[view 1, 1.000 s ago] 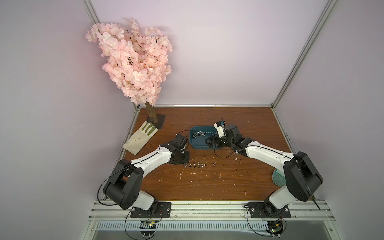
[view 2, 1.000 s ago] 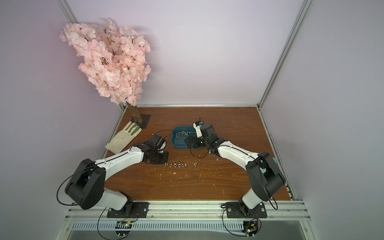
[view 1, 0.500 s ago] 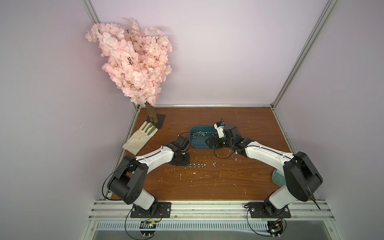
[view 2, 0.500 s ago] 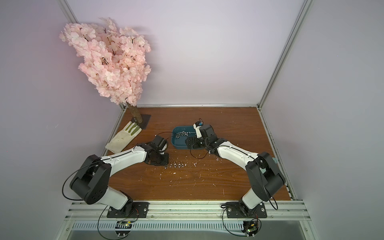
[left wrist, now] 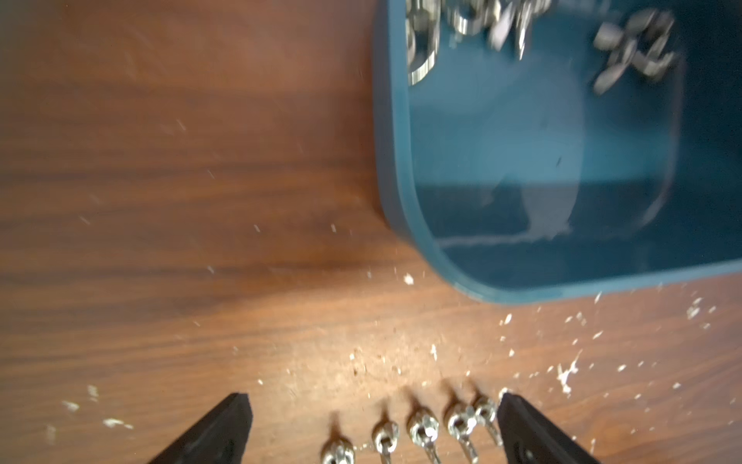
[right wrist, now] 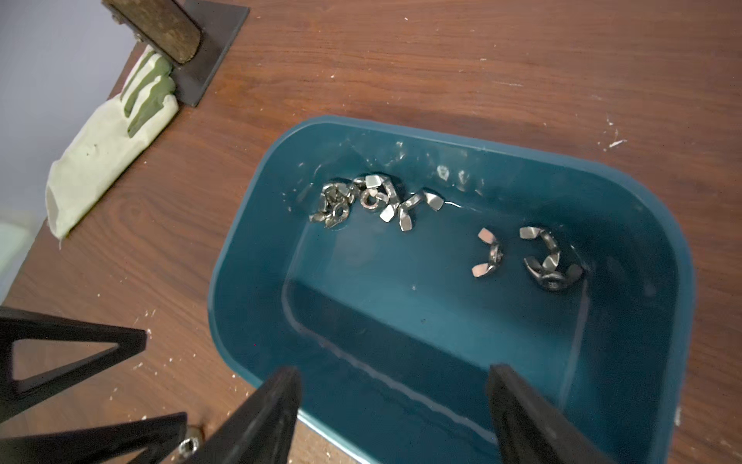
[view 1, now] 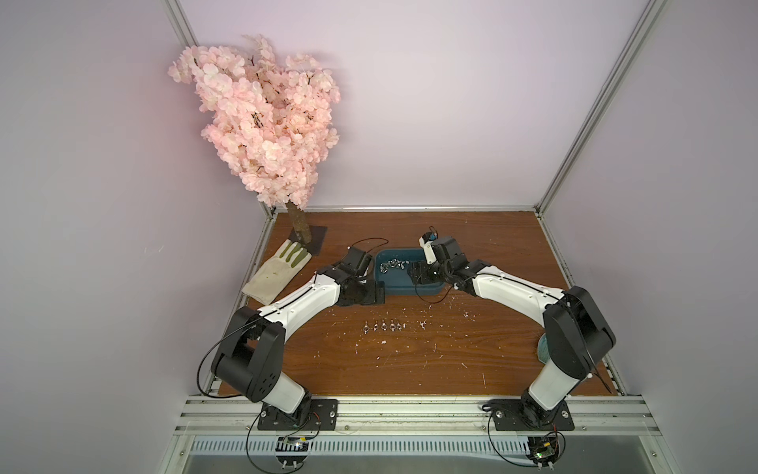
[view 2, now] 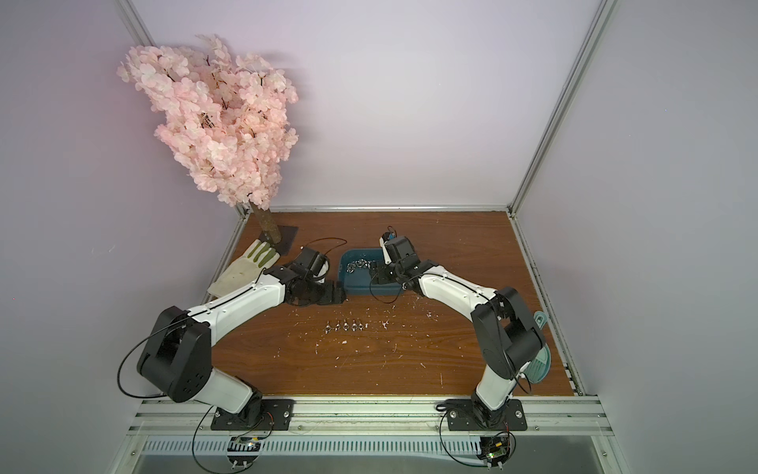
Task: Take out the wing nut from the storage box
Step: Pick up the wing nut from the storage box.
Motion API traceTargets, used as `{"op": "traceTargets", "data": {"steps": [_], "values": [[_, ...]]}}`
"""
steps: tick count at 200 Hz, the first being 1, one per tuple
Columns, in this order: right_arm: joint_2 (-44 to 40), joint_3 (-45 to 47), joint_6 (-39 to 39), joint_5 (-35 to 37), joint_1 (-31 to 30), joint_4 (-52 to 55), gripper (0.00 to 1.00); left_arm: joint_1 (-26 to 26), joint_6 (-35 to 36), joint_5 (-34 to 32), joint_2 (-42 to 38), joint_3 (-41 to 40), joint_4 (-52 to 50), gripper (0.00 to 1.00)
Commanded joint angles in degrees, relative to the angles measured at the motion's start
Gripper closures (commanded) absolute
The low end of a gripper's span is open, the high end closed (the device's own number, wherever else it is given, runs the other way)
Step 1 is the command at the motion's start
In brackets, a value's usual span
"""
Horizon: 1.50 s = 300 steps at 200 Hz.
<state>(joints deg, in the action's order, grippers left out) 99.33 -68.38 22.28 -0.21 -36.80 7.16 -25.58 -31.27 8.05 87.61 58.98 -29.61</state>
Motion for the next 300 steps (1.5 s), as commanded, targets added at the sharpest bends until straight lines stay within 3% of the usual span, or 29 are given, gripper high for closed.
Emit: {"op": "traceTargets", "data": {"steps": [1,42,72,97,127,145,237,288,300], "values": [[2.06,-3.9,-1.39,3.38,-0.08,3.81,0.31,2.06,1.15,-0.8,0.94,3.33,-1.17,0.0],[8.37,-10.23,-2.25,4.53,1.33,7.53,0.49,2.91,0.34,-6.79,2.52,8.17,-1.08,0.0],[12.0,-13.33,-3.02,4.65,2.15,8.72,0.53,3.42,0.91,-8.78,3.94,10.68,0.5,0.0],[14.85,-15.91,-3.68,5.1,2.43,9.95,0.57,4.81,1.14,-6.43,4.62,11.03,3.22,0.0],[17.05,-17.61,-4.04,5.91,2.85,10.95,0.58,9.11,-0.33,4.31,6.02,10.47,6.22,0.0],[18.05,-18.07,-4.13,6.23,3.24,11.06,0.59,10.23,-0.91,7.26,5.27,8.77,9.72,0.0],[22.16,-21.64,-4.5,6.69,4.89,12.07,0.64,10.46,-0.5,8.88,5.84,9.4,11.86,0.04],[23.97,-23.38,-4.54,5.74,5.33,12.45,0.73,10.43,-0.37,9.83,6.16,10.19,11.72,0.06],[24.07,-23.38,-4.48,5.46,5.33,12.49,0.8,10.42,-0.29,10.53,6.03,10.15,12.06,0.08]]}}
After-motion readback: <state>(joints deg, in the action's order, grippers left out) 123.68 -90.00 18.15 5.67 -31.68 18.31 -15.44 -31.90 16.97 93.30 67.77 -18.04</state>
